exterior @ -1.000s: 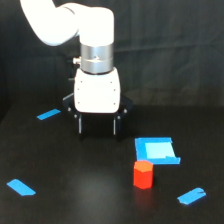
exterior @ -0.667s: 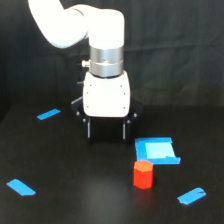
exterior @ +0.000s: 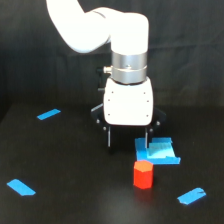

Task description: Pick up the red object from the table

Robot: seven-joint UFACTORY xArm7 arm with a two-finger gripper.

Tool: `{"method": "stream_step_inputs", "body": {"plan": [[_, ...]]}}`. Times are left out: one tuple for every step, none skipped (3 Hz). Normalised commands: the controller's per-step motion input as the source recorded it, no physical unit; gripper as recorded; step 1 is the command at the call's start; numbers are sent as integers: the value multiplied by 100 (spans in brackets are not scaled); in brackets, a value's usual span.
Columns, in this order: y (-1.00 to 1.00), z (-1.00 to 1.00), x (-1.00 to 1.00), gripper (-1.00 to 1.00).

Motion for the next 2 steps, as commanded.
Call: {"method": "stream_step_inputs", "body": {"plan": [[-83,12,71,100],[-78,-14,22,100]]}}
